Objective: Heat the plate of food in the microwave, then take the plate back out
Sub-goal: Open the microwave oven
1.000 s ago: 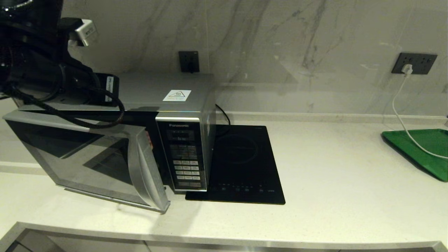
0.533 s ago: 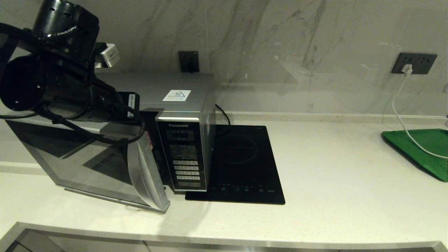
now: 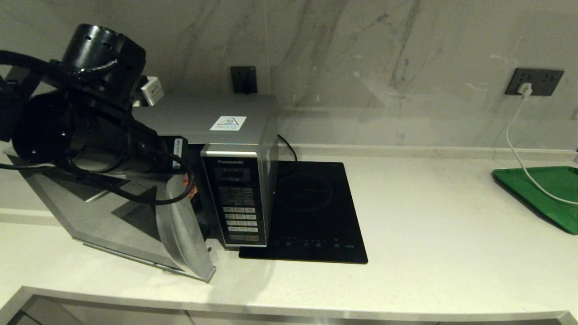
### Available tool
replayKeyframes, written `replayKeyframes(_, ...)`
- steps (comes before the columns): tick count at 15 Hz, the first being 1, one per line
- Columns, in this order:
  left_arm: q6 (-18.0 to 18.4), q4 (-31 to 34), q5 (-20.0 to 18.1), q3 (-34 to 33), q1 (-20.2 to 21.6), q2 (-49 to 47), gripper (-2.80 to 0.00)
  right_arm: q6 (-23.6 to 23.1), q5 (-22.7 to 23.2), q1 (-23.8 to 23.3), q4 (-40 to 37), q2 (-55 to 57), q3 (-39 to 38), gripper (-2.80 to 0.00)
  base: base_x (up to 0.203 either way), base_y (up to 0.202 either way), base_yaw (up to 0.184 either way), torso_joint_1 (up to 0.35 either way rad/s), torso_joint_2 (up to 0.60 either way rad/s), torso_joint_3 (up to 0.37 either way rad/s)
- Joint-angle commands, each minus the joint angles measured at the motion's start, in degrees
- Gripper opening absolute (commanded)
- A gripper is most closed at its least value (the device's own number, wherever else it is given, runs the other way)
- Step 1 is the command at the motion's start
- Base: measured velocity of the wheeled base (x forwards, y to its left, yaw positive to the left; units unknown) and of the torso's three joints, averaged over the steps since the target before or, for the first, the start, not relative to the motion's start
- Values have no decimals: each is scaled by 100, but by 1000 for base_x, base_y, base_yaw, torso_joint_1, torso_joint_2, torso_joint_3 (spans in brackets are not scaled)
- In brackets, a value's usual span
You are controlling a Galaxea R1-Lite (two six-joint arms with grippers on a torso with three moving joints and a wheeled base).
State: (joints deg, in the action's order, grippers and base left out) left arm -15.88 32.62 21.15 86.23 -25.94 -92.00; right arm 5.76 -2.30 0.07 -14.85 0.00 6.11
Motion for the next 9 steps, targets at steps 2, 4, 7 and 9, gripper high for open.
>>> replayKeyframes(2, -39, 30, 20, -213, 7, 186, -280, 4, 2, 3, -9, 9, -4, -280, 0, 0, 0, 0, 0, 0)
replayKeyframes(4, -41, 59, 36, -296, 12, 367, -280, 4, 2, 1, -9, 9, -4, -280, 0, 0, 0, 0, 0, 0)
replayKeyframes(7, -40, 419, 32, -376, 19, 808, -280, 4, 2, 1, -9, 9, 4, -280, 0, 0, 0, 0, 0, 0)
replayKeyframes(9, -45, 640, 39, -549, 19, 1196, -280, 4, 2, 1, -9, 9, -4, -280, 0, 0, 0, 0, 0, 0)
